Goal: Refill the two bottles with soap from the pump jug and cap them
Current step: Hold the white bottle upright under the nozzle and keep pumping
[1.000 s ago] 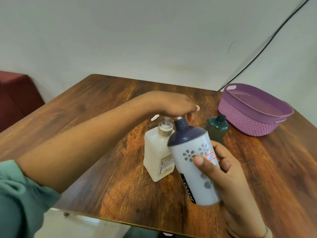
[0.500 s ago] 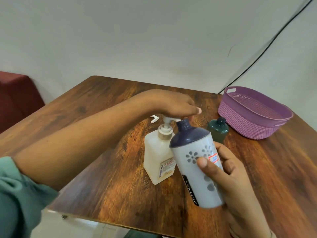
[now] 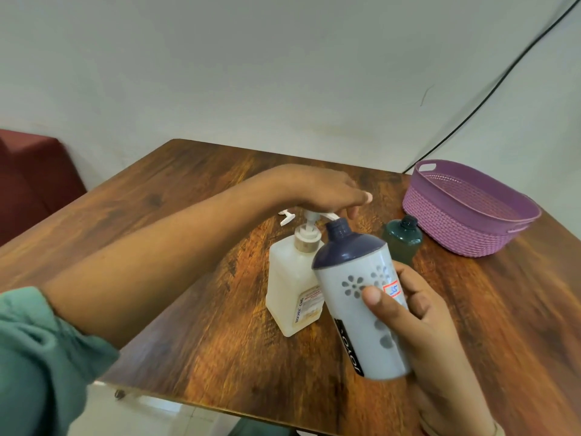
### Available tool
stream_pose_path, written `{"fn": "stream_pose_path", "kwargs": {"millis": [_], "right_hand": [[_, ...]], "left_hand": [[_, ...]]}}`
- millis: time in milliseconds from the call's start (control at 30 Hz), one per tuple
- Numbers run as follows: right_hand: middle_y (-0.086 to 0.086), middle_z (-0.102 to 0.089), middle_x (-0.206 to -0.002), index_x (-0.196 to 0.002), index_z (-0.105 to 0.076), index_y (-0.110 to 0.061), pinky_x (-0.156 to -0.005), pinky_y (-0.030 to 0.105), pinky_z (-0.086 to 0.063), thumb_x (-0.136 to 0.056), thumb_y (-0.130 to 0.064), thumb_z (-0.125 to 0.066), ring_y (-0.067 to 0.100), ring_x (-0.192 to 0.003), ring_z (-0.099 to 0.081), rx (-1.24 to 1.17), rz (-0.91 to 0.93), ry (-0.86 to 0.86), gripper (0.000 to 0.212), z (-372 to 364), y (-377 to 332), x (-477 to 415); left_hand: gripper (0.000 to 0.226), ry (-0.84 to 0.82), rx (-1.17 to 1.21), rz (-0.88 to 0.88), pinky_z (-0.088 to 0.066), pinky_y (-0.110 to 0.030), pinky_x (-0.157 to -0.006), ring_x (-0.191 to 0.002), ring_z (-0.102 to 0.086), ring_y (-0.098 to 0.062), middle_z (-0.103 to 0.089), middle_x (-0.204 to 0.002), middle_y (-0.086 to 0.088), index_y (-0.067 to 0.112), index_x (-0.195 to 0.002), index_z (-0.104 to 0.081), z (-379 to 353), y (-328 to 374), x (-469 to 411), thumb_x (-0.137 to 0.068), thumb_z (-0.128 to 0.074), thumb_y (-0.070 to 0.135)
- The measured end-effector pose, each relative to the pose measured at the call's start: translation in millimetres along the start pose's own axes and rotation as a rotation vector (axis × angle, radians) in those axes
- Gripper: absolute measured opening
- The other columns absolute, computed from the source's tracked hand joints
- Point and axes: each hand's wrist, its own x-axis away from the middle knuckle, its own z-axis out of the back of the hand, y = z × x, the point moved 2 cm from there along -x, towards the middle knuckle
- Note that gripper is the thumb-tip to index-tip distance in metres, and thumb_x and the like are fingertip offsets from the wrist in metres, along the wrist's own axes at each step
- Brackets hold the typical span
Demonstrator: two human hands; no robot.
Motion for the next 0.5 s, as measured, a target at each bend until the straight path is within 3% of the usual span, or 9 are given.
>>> {"fn": "stream_pose_path", "kwargs": {"millis": [67,167,267,400,500], "right_hand": [[0.012,-0.073,-0.089,-0.093,-0.070,-0.025,-0.054,0.029,-0.054,-0.029,-0.059,-0.086,0.025,-0.073,-0.071,-0.005,-0.001,-0.010,0.074,0.4,1.0,-1.3],[0.011,-0.073,-0.088,-0.093,-0.070,-0.026,-0.054,0.029,-0.054,-0.030,-0.055,-0.087,0.025,-0.073,-0.071,0.011,-0.005,-0.017,0.071,-1.6,1.7,-1.9],[0.010,-0.073,-0.088,-0.092,-0.069,-0.026,-0.053,0.028,-0.053,-0.039,-0.045,-0.084,0.025,-0.073,-0.071,0.005,-0.011,-0.013,0.058,-2.5,1.0,-3.0],[0.010,-0.073,-0.087,-0.090,-0.070,-0.027,-0.053,0.029,-0.054,-0.023,-0.060,-0.088,0.025,-0.071,-0.071,0.004,-0.002,-0.029,0.076,-6.1,-6.2,-3.1],[0.009,-0.074,-0.087,-0.090,-0.070,-0.029,-0.052,0.029,-0.054,-0.021,-0.062,-0.087,0.025,-0.071,-0.072,0.009,-0.011,-0.032,0.078,-5.0,-4.8,-2.6]], "left_hand": [[0.046,0.018,0.112,-0.008,-0.042,-0.034,-0.092,-0.099,-0.060,-0.024,-0.065,-0.100,-0.006,0.008,-0.102,-0.065,-7.1,-5.9,0.5,-0.102,-0.028,0.036],[0.044,0.012,0.212,0.011,-0.043,-0.034,-0.093,-0.103,-0.062,-0.028,-0.064,-0.095,-0.001,0.004,-0.104,-0.065,-16.5,-12.4,3.5,-0.102,-0.028,0.028],[0.042,-0.020,0.117,0.017,-0.043,-0.029,-0.088,-0.103,-0.059,-0.024,-0.058,-0.090,0.005,0.004,-0.108,-0.063,-10.9,-6.6,3.8,-0.103,-0.028,0.026],[0.042,-0.017,-0.021,0.013,-0.039,-0.029,-0.085,-0.089,-0.054,-0.010,-0.056,-0.087,0.010,0.011,-0.108,-0.063,3.6,-1.8,8.0,-0.100,-0.033,0.040],[0.042,-0.022,-0.006,0.016,-0.041,-0.032,-0.088,-0.097,-0.058,-0.020,-0.062,-0.101,0.000,0.009,-0.107,-0.065,-3.0,-4.6,5.8,-0.101,-0.031,0.035]]}}
